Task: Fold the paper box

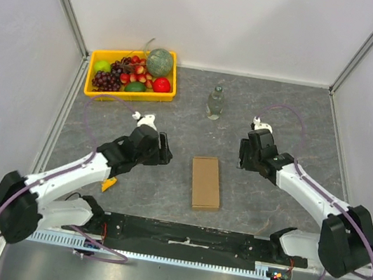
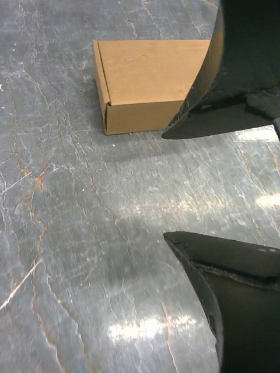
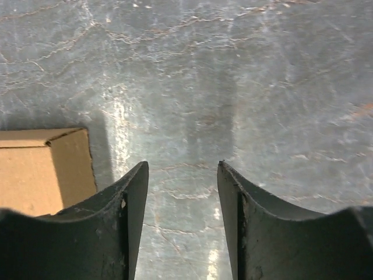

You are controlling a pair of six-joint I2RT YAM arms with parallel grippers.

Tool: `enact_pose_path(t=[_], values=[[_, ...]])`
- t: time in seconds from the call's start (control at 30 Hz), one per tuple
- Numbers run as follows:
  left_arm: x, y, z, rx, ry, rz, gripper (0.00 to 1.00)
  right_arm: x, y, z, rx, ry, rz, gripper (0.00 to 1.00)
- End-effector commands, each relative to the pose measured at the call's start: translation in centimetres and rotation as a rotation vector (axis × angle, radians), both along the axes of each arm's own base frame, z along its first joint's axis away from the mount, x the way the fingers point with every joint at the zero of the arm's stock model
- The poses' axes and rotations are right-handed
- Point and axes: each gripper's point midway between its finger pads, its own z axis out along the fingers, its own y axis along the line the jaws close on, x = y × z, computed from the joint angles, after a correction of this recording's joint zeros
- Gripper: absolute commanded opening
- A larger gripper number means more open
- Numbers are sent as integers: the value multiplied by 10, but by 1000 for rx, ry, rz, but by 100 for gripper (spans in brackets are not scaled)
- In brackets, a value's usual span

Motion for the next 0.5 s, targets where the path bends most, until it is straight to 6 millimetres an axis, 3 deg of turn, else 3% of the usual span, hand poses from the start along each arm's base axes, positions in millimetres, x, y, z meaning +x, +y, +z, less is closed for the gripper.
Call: enact_pose_path(t=[0.0, 0.23, 0.47], values=[[-13, 28, 10, 32, -54, 38, 75, -9, -23, 20, -55, -57, -45, 62], [-31, 37, 26, -40, -123, 15, 86, -21, 2, 47, 87, -104, 71, 79], [-43, 56, 20, -10, -106, 63, 88, -29, 3, 85, 175, -262, 61, 84]])
